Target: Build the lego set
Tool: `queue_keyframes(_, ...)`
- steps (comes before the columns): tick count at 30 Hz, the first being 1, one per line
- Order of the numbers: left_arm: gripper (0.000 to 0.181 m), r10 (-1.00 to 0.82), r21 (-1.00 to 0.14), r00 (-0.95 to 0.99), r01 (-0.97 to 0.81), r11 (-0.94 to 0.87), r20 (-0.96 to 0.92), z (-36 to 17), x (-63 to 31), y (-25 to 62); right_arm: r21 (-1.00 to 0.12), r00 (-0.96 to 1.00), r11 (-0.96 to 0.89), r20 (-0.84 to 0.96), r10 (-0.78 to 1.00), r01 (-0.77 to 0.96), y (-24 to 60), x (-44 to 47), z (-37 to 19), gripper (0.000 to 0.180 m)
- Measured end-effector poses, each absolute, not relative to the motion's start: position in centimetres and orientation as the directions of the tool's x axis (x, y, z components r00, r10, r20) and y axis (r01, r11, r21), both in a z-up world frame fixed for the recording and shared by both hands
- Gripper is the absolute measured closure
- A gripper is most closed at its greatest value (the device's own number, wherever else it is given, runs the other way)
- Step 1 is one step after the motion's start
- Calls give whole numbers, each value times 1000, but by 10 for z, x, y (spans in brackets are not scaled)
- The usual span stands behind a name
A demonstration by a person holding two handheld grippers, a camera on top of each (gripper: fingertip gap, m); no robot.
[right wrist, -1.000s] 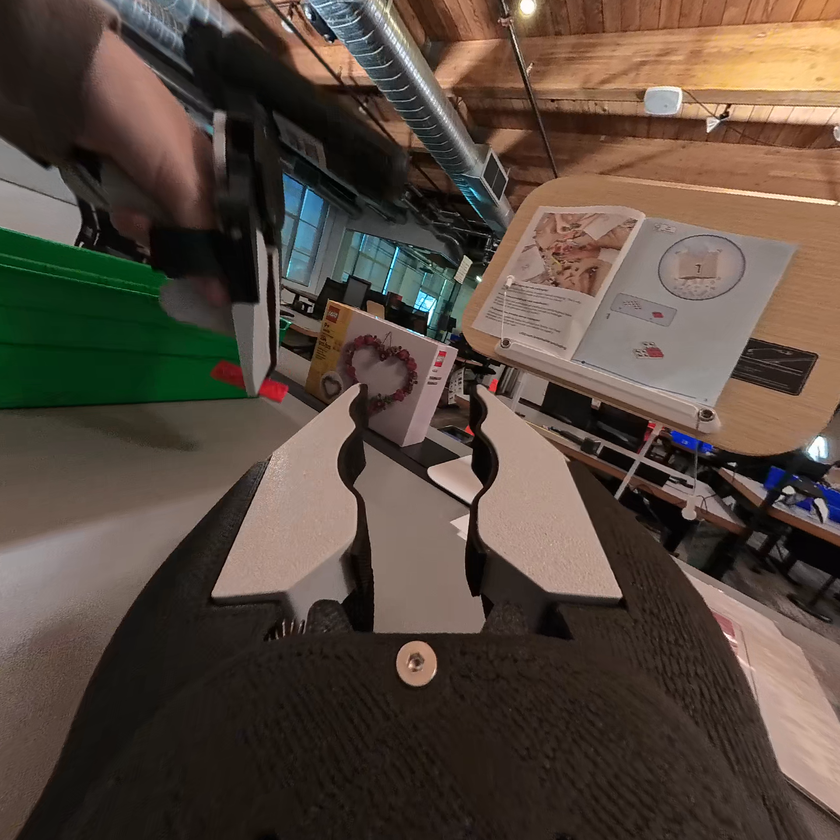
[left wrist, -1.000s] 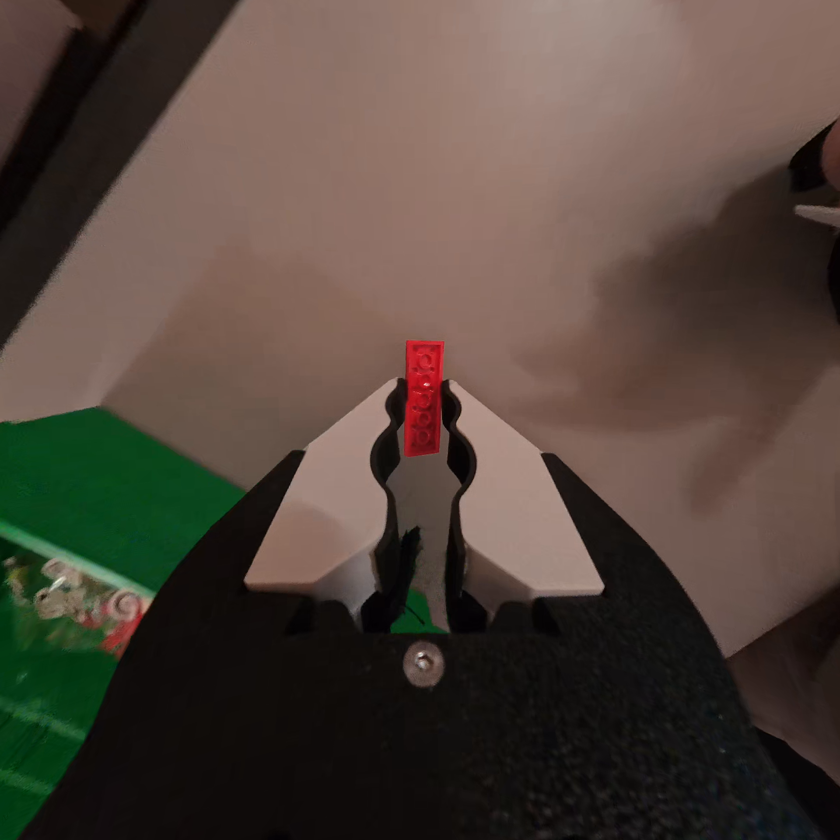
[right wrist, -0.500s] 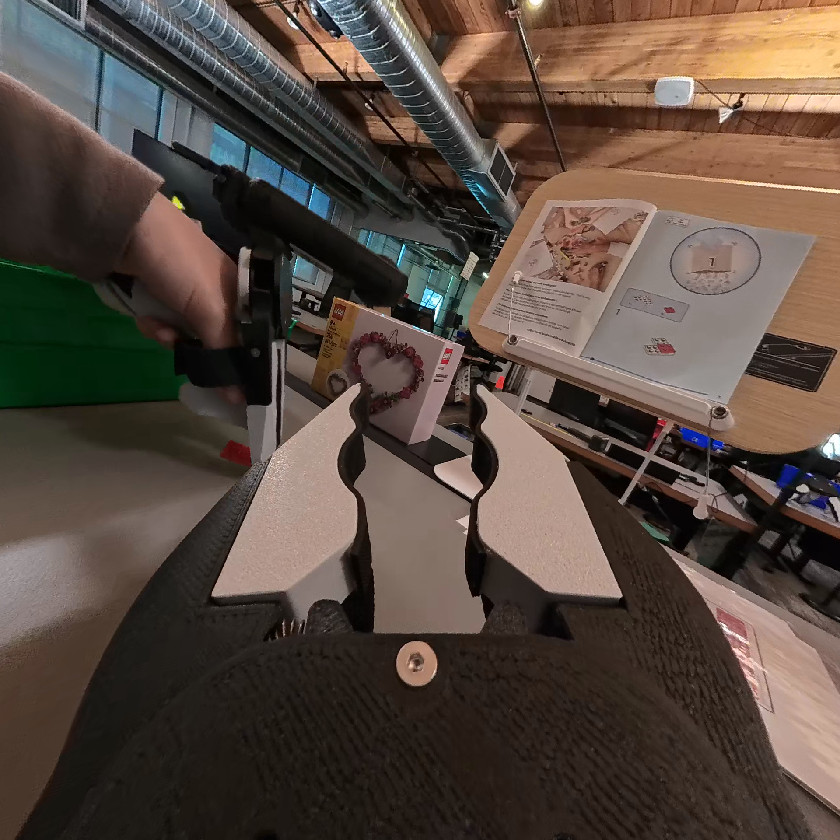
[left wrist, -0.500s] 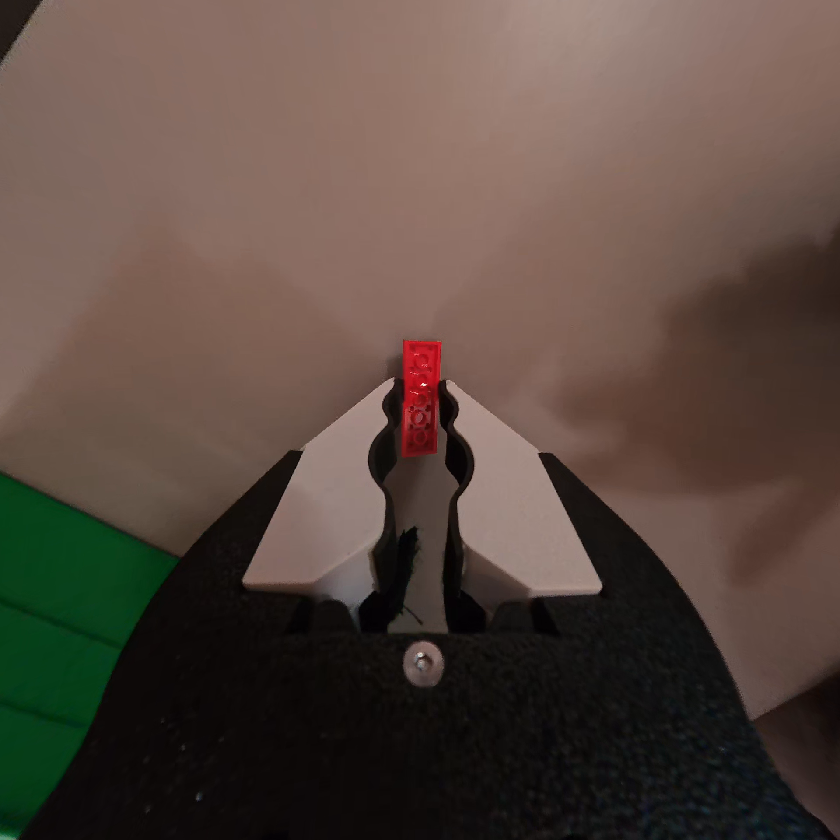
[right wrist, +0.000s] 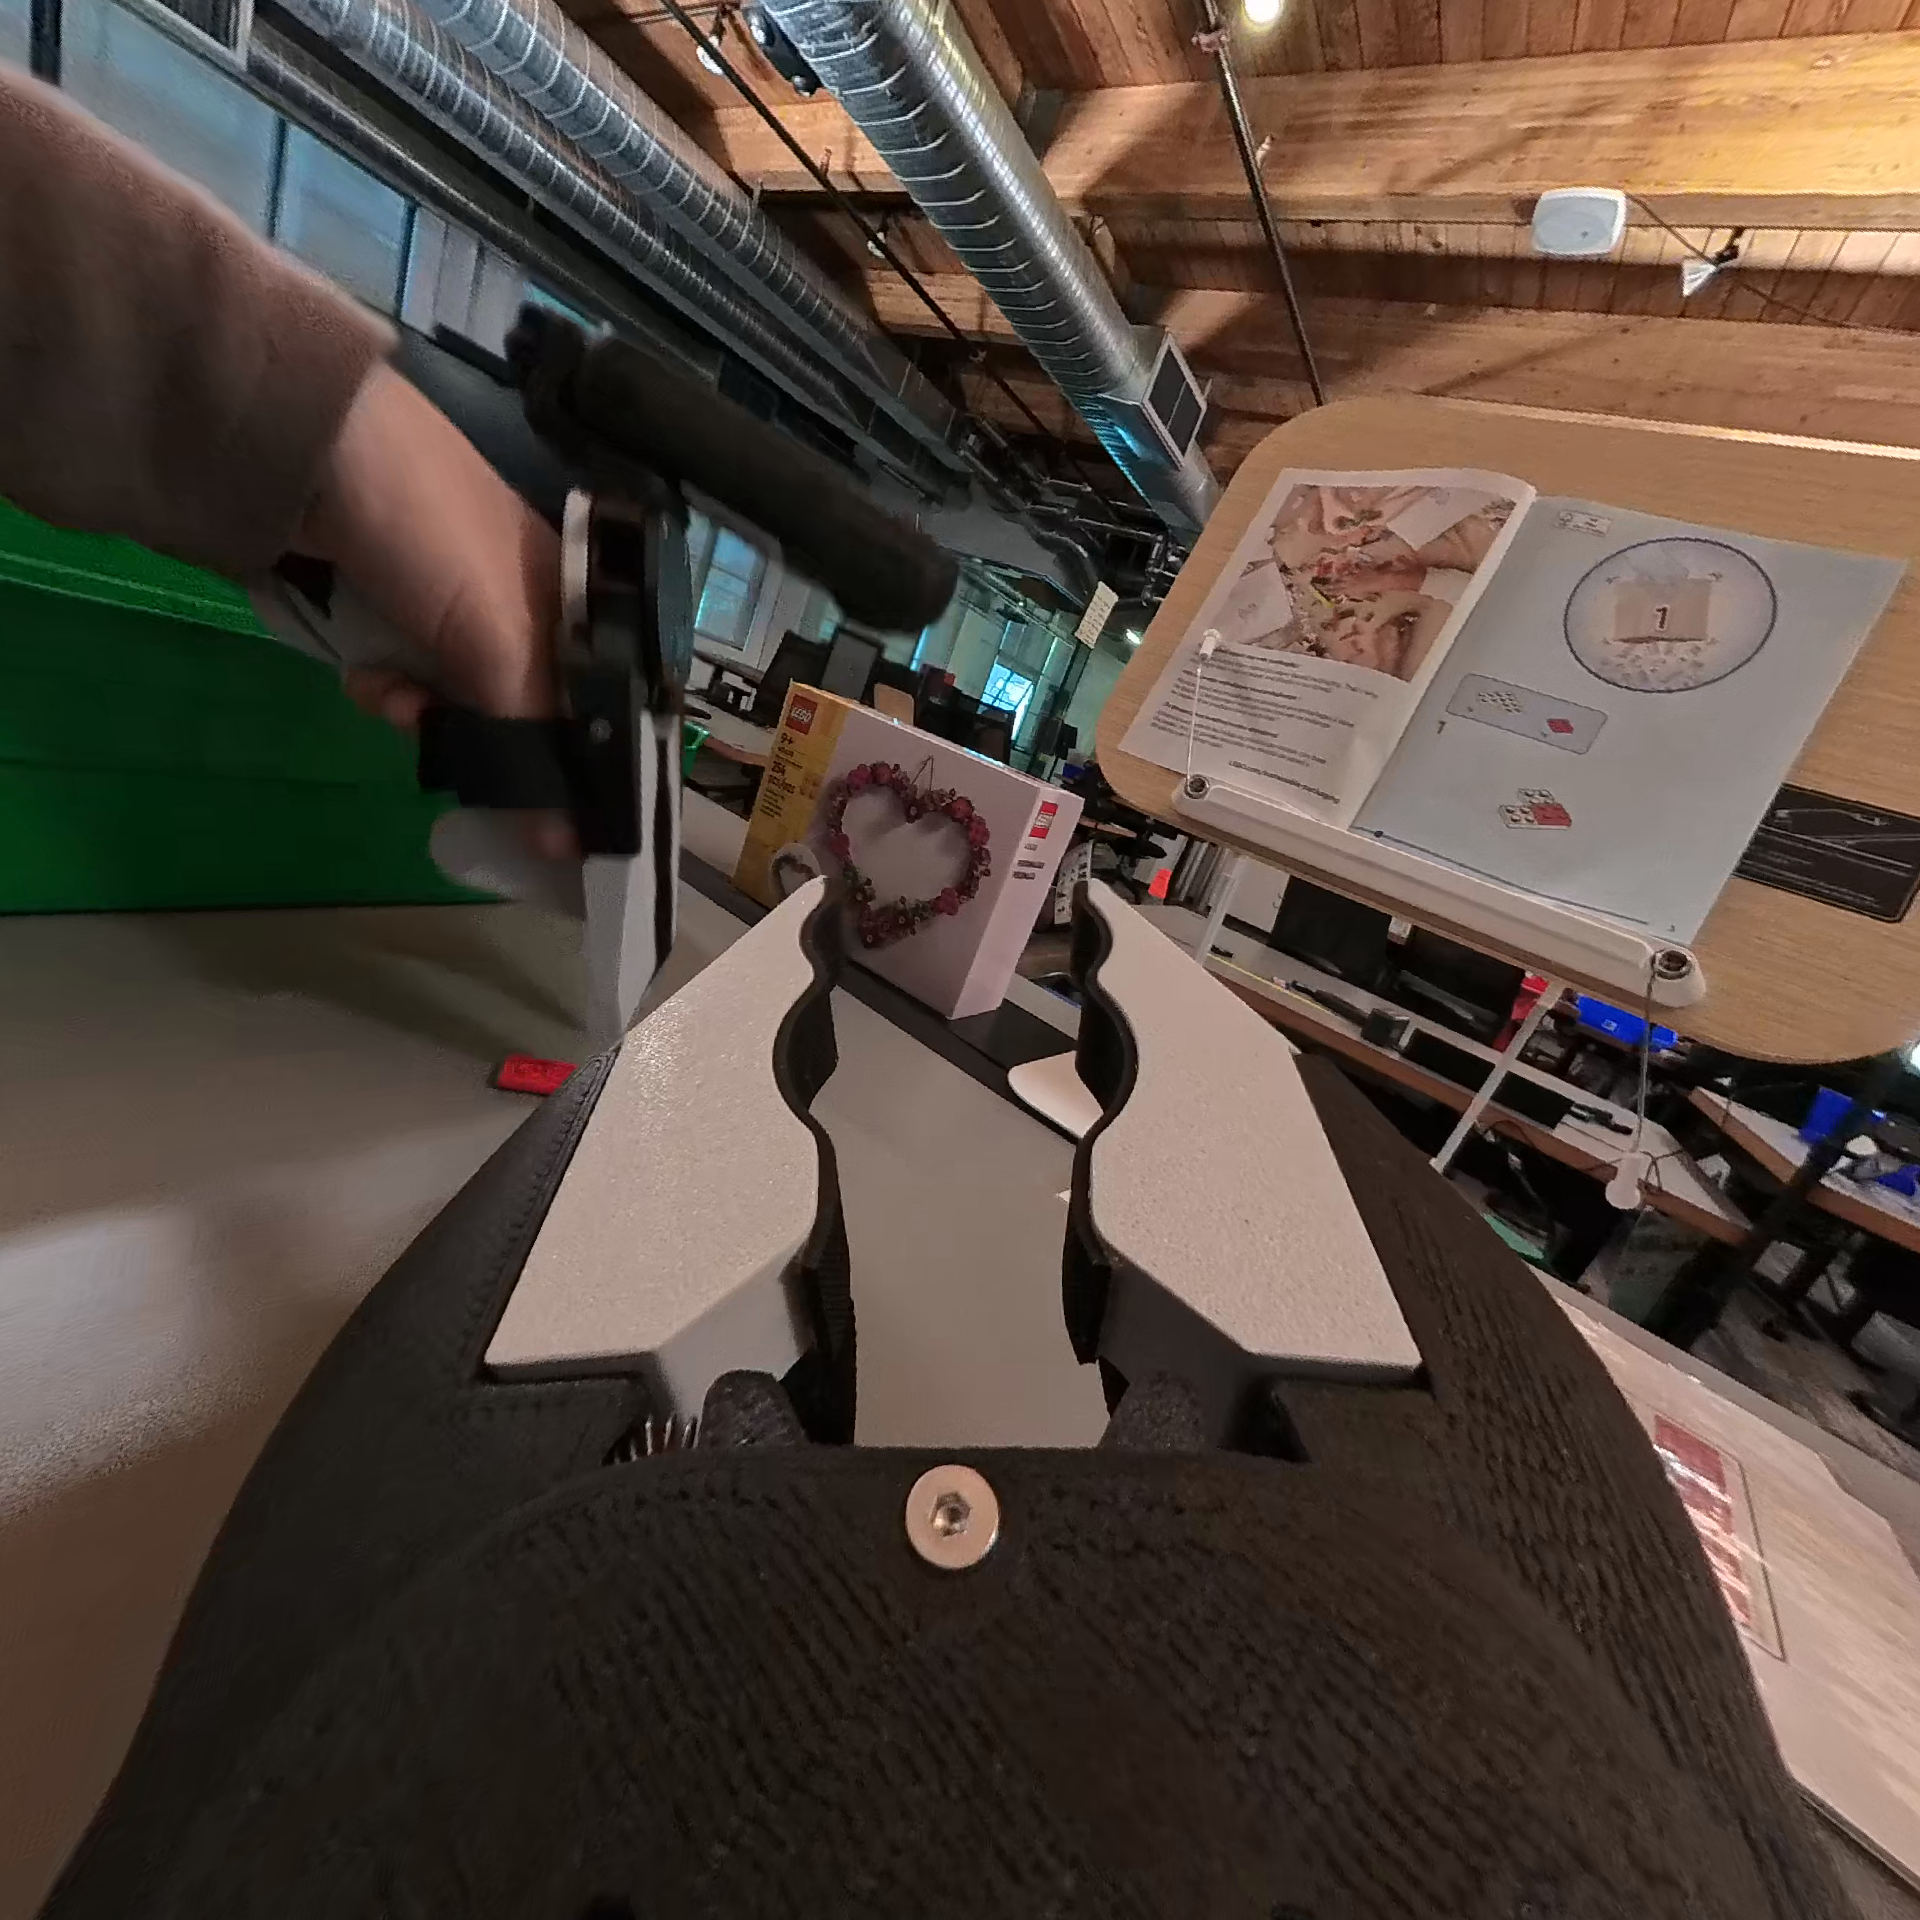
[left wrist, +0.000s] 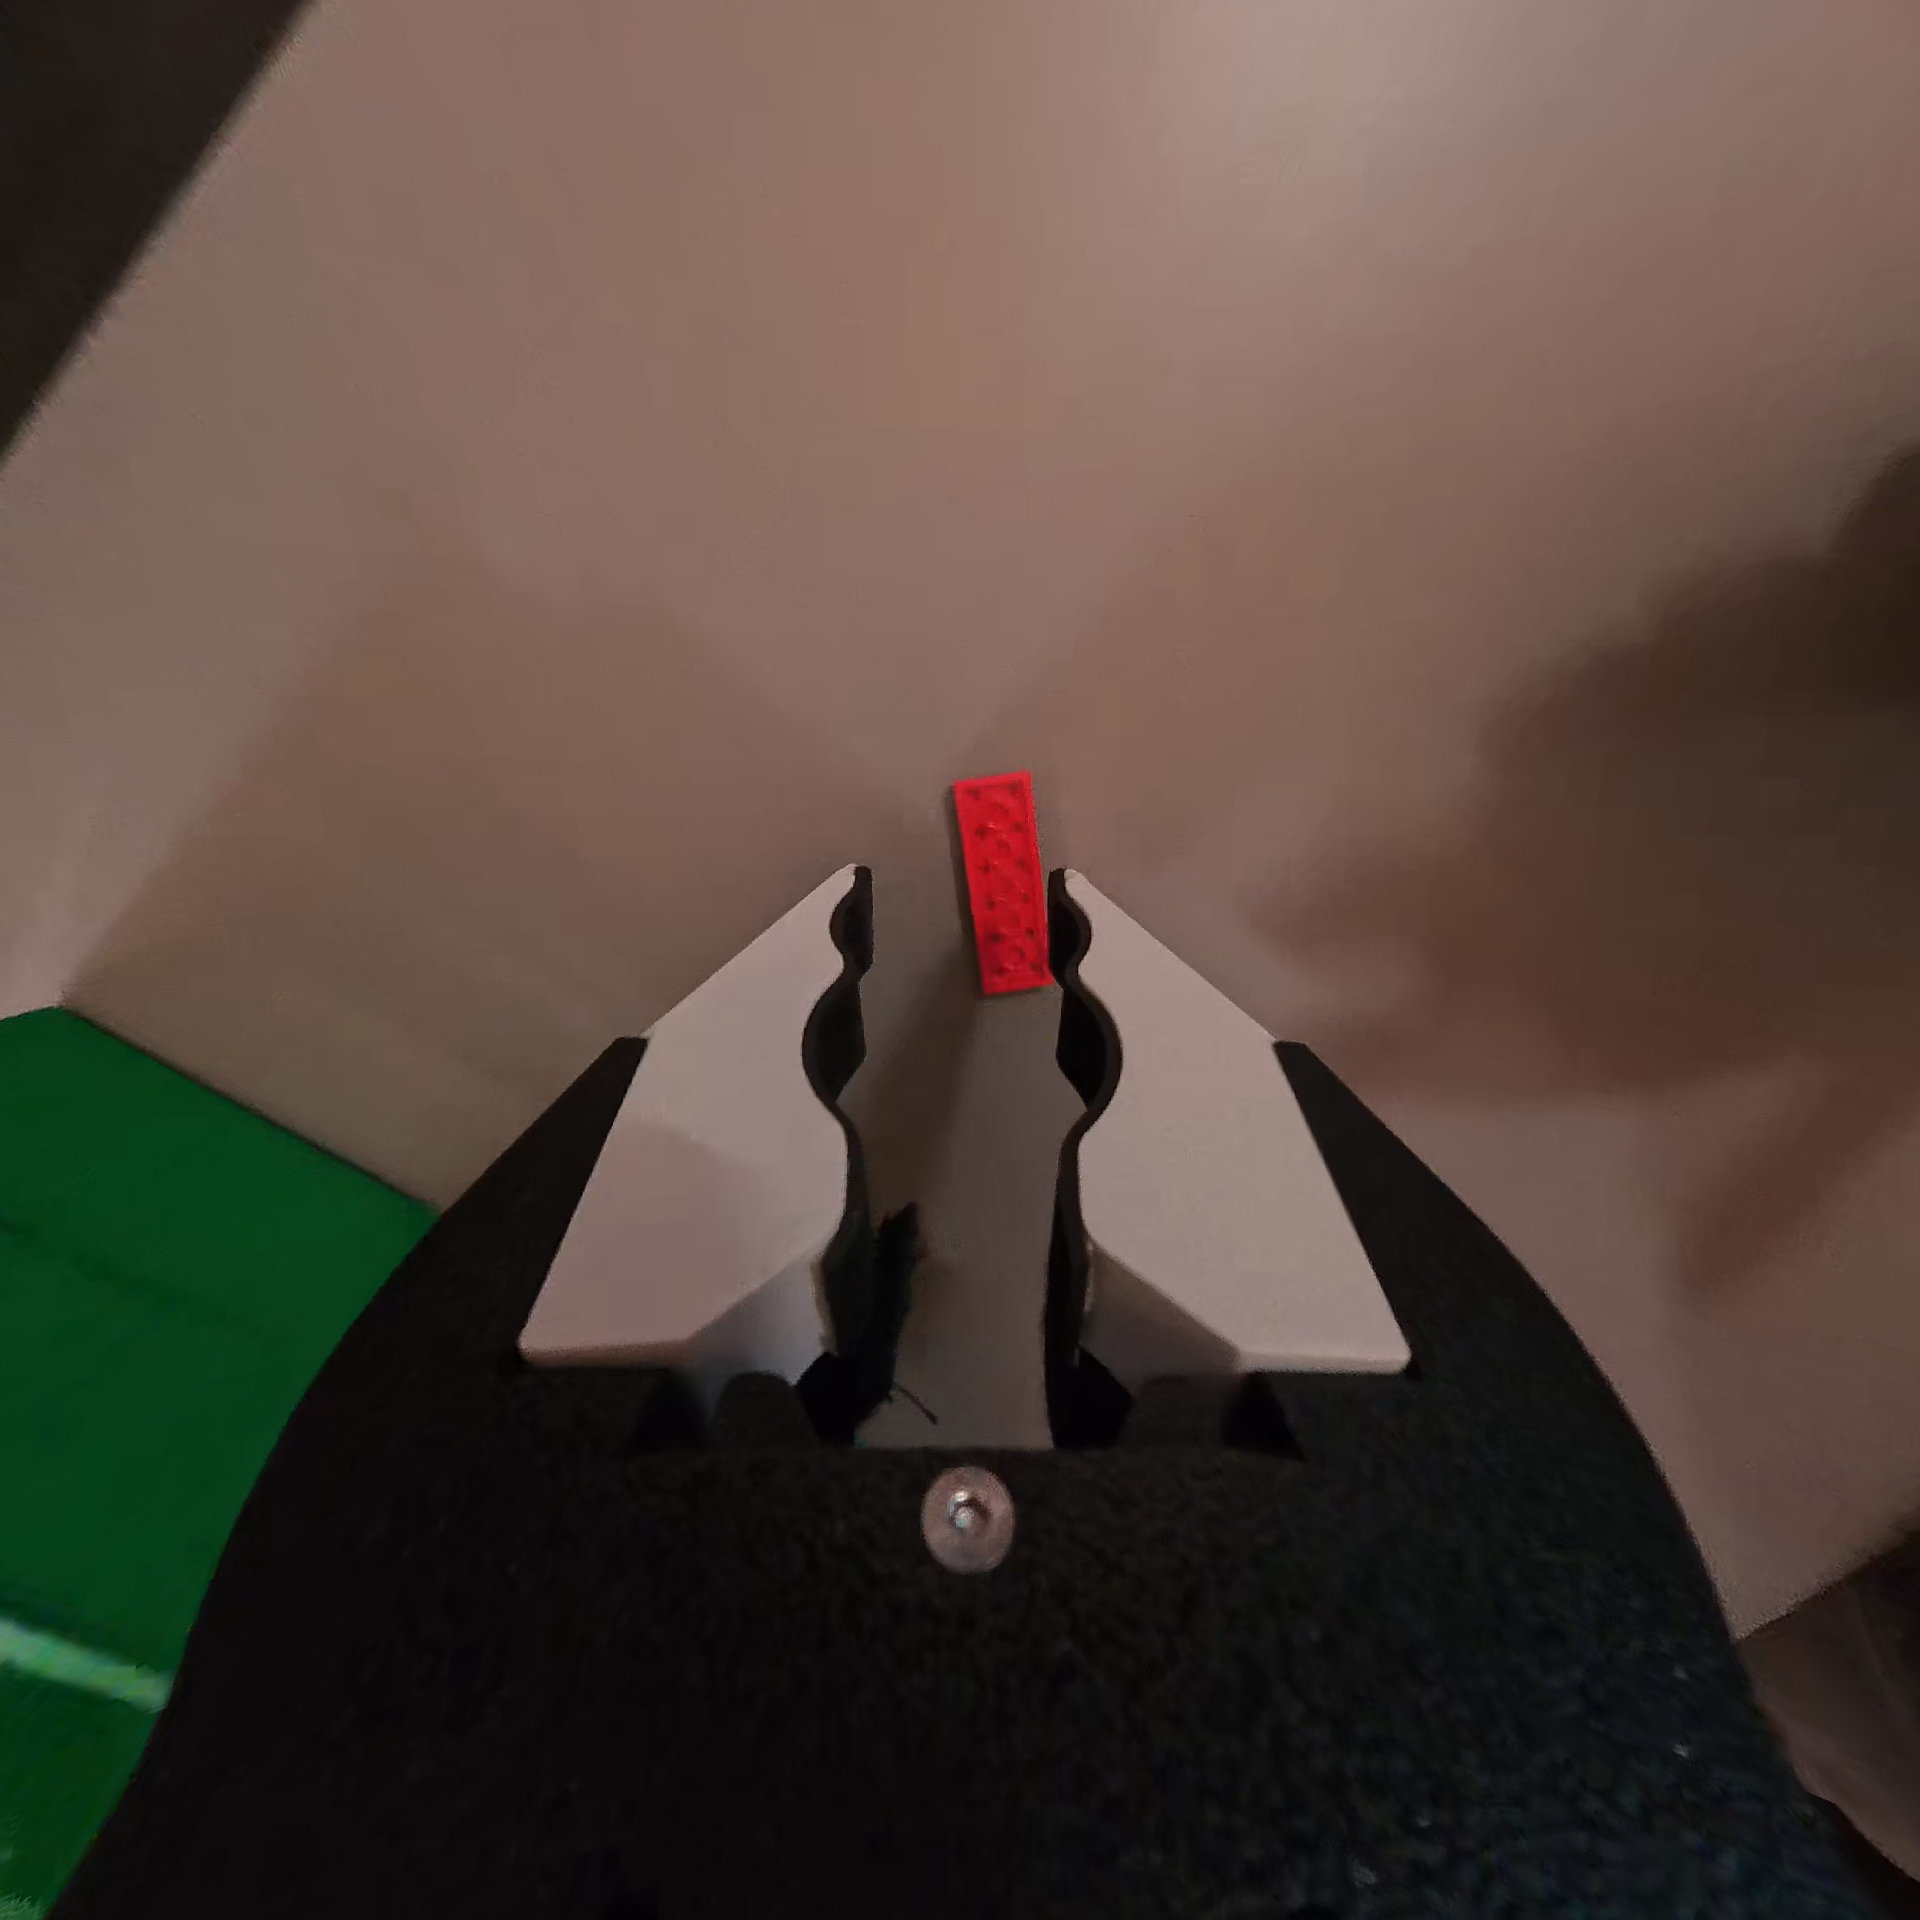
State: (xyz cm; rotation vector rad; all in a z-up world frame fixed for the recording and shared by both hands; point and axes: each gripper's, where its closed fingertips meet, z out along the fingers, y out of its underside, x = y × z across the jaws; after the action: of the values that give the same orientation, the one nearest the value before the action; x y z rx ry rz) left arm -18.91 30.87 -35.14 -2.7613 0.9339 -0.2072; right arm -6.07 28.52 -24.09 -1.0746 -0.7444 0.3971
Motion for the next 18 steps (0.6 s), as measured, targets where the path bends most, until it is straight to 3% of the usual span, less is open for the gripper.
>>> queue_keyframes(5,152,-609,-402,793,-561,-724,-11,-269,-216,308,-897,691,438,350,632,54,283,-61,-241,137)
queue_keyframes(10,153,-513,-462,854,-492,-738,-91,-218,-285,292,-900,696,432,346,629,56,285,-61,-242,137)
queue_keyframes(18,152,-375,-352,924,-378,-856,-79,-268,-371,262,-893,693,439,379,613,99,287,-64,-246,137)
